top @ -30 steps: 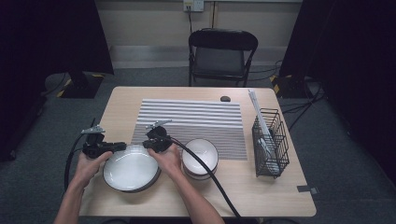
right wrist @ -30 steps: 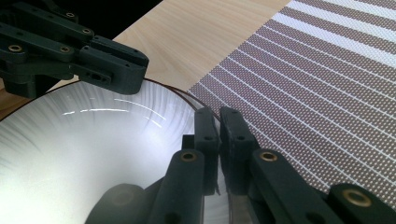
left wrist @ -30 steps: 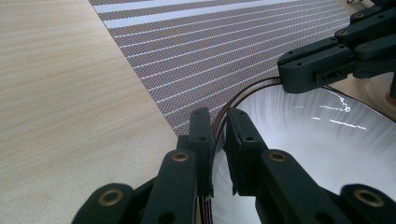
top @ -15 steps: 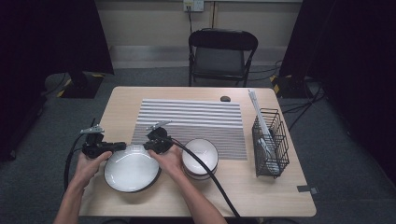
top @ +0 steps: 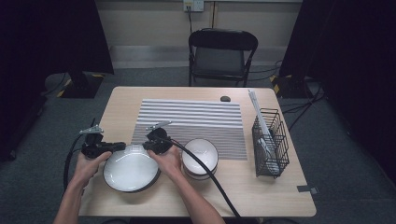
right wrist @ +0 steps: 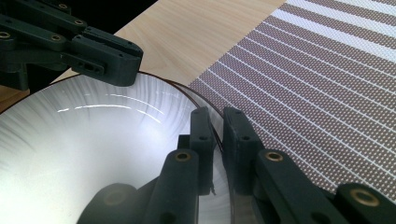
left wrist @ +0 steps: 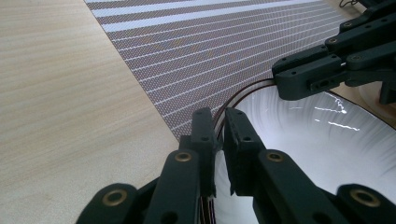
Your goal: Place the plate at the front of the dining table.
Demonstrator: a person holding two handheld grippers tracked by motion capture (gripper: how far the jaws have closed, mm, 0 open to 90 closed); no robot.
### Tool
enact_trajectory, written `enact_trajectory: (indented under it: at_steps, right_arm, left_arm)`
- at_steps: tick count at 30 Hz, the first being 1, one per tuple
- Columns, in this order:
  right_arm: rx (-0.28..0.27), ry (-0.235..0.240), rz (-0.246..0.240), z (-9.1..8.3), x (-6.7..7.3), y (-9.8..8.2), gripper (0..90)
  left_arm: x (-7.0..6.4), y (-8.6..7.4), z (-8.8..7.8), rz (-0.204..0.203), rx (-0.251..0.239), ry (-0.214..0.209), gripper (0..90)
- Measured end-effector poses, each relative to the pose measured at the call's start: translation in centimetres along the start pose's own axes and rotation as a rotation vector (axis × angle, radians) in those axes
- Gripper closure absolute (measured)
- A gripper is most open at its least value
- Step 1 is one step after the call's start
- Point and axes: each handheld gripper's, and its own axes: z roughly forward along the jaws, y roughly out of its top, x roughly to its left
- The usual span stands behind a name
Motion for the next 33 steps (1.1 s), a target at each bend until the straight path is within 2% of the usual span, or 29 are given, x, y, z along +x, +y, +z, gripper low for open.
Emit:
enact_trajectory:
  at_steps: [7, 11, 14, 16, 18, 20, 21, 23, 24, 27, 28, 30, 33]
  right_arm:
    - [0.000, 0.000, 0.008, 0.0, 0.0, -0.1, 82.1]
    - [0.003, 0.006, 0.014, -0.1, 0.1, -0.2, 76.3]
    - [0.007, 0.008, 0.021, -0.2, 0.1, -0.3, 76.5]
    - [0.003, 0.006, 0.017, -0.2, 0.0, -0.4, 81.3]
    - [0.005, 0.005, 0.027, -0.2, -0.1, -0.5, 82.0]
    - [-0.003, 0.001, 0.026, -0.2, 0.0, -0.6, 82.1]
    - [-0.008, -0.001, 0.022, -0.2, 0.0, -0.6, 82.2]
    - [-0.022, 0.005, 0.019, -0.3, -0.1, -0.5, 83.6]
    - [-0.025, 0.002, 0.017, -0.3, -0.1, -0.4, 84.6]
    - [-0.019, 0.004, 0.026, -0.3, -0.1, -0.3, 84.9]
    - [-0.017, 0.005, 0.024, -0.4, -0.1, -0.3, 84.9]
    - [-0.023, 0.008, 0.013, -0.4, -0.2, -0.3, 85.0]
    - [-0.024, 0.006, 0.013, -0.4, -0.2, -0.4, 85.0]
  left_arm:
    - [0.0, 0.1, -0.1, 0.003, -0.004, -0.001, 84.0]
    - [0.0, 0.1, -0.1, -0.007, -0.013, -0.009, 84.3]
    - [0.0, 0.2, -0.1, 0.002, -0.010, -0.007, 84.3]
    - [0.0, 0.2, 0.0, -0.005, -0.012, -0.012, 84.5]
    - [0.0, 0.3, -0.1, 0.001, -0.016, -0.006, 85.0]
    - [-0.1, 0.5, -0.4, -0.005, -0.050, -0.004, 89.0]
    - [-0.1, 0.7, -0.4, -0.001, -0.051, -0.008, 90.0]
    - [-0.5, 1.1, -0.1, 0.040, -0.011, -0.014, 90.0]
    - [-0.7, 1.2, 0.4, 0.049, 0.003, -0.015, 90.0]
    - [-0.8, 1.1, 0.7, 0.033, -0.003, -0.020, 90.0]
    - [-0.7, 1.1, 0.6, 0.018, -0.020, -0.026, 89.6]
    - [-0.4, 1.1, 0.2, 0.002, -0.022, -0.001, 82.3]
    - [0.1, 0.7, -0.3, -0.022, -0.034, 0.000, 82.1]
